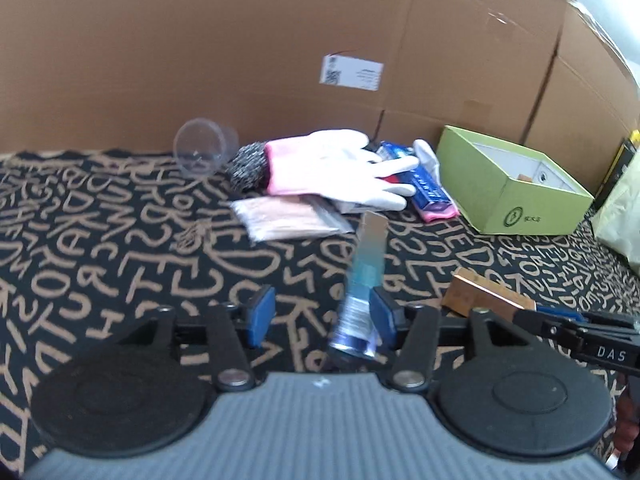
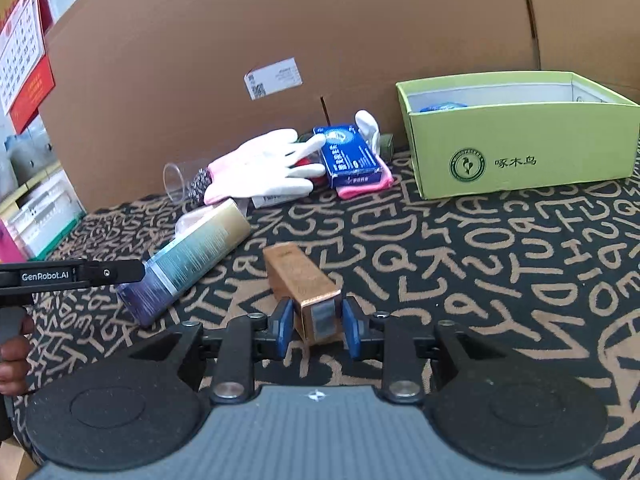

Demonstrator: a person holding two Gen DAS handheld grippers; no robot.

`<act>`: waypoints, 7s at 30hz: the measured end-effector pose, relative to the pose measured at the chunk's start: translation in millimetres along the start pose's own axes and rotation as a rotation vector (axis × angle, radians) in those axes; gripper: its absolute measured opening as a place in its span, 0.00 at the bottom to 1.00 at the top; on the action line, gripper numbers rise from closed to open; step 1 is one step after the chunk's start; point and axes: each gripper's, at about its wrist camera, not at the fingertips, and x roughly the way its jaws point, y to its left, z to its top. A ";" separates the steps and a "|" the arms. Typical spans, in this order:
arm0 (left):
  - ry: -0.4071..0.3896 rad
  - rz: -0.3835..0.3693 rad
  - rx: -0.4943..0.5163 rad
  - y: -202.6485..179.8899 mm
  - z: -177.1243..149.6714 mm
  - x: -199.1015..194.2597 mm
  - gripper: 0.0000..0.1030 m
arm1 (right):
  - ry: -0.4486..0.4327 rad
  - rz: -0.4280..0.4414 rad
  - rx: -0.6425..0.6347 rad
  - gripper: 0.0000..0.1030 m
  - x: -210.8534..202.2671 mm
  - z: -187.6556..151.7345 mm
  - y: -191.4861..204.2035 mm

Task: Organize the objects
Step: 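Grasp the VIVX box with the left tool while the right grasps a small copper box, then lift the VIVX box with the left tool while the right lifts the copper box, then lower both held boxes into the lime-green box and open both tools, then withdraw both tools from the green box toward the glove pile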

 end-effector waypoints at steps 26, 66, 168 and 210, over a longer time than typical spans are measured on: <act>0.006 0.056 0.149 -13.2 0.7 30.7 0.65 | 0.006 0.017 -0.082 0.30 15.5 9.8 16.4; 0.109 -0.072 0.089 -16.8 -16.7 29.7 0.40 | -0.033 -0.087 -0.189 0.26 27.4 13.5 41.9; 0.089 -0.307 0.505 -300.3 169.8 211.8 0.37 | -0.251 -0.338 0.099 0.33 6.4 176.1 -189.7; -0.047 0.160 0.033 -38.2 13.9 29.0 1.00 | -0.122 0.039 -0.116 0.89 19.4 33.3 -20.6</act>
